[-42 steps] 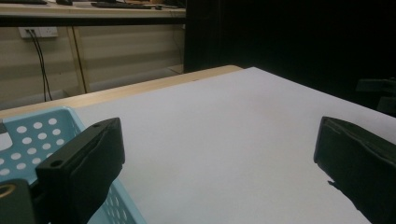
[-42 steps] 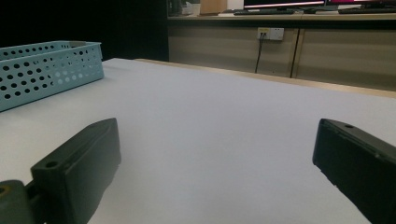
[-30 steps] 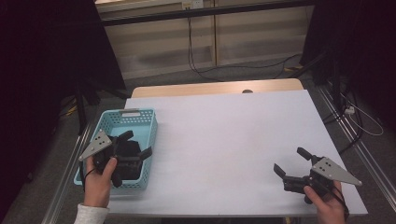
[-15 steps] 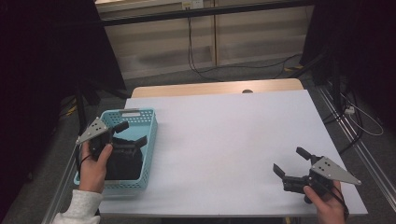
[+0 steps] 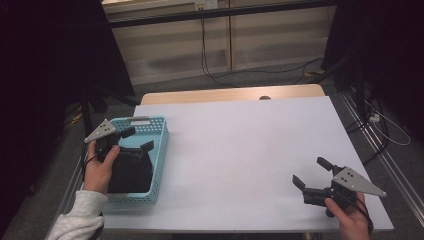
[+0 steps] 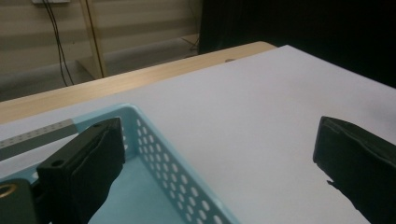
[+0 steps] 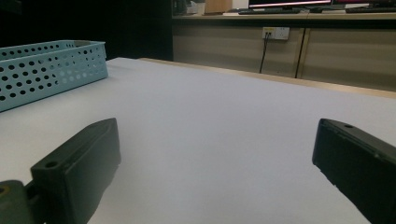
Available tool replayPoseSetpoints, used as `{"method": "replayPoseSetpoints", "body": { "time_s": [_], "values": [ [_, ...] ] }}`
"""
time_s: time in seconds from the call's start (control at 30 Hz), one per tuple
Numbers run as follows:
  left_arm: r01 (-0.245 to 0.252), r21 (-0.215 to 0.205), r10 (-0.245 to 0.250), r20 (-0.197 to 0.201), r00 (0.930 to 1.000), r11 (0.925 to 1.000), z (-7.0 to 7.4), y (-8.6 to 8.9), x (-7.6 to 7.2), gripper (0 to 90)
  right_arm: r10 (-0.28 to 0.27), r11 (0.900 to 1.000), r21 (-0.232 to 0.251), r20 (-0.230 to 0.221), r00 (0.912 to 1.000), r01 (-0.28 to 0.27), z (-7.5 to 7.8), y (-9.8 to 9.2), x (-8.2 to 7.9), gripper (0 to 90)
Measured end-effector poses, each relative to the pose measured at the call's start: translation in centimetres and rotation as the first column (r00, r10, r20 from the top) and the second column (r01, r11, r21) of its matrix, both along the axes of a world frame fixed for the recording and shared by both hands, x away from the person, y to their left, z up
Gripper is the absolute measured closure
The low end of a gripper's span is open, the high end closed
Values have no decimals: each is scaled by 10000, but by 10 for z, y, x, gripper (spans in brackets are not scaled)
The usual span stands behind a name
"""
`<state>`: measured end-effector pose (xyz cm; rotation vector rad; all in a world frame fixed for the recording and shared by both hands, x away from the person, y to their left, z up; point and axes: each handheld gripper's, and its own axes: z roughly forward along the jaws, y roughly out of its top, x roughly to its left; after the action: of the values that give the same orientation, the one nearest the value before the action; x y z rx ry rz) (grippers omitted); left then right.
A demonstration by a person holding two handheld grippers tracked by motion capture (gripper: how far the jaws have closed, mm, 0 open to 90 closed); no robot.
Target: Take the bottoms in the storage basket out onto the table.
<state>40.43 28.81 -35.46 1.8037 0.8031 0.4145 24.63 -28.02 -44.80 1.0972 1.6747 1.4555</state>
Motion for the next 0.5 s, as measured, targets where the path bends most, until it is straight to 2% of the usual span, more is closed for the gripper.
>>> {"method": "replayPoseSetpoints", "body": {
  "time_s": [0.13,0.17,0.2,0.27,0.37,0.4,0.5],
  "values": [
    [-153,66,154,-137,9998,9999,0,7,5,22,-95,10000,-28,-39,9999,95,1,0,-1,4],
    [-186,284,194,-276,9994,9994,-1,9,7,22,-73,9999,106,-5,10000,73,1,0,-2,3],
    [-186,284,194,-276,9994,9994,-1,9,7,22,-73,9999,106,-5,10000,73,1,0,-2,3],
    [-153,674,178,-359,9992,9976,-2,13,13,23,10,10000,37,0,10000,-10,2,1,0,4],
    [-96,902,146,-546,9984,9959,-6,15,18,26,64,10000,-69,-6,10000,-64,2,2,-1,3],
    [-138,1237,222,-669,9975,9922,-8,16,23,26,115,9999,-112,16,9999,-115,3,3,-1,3],
    [-100,1306,207,-804,9966,9914,-10,16,26,30,114,9997,-210,68,9999,-113,3,3,-1,4]
  ]
}}
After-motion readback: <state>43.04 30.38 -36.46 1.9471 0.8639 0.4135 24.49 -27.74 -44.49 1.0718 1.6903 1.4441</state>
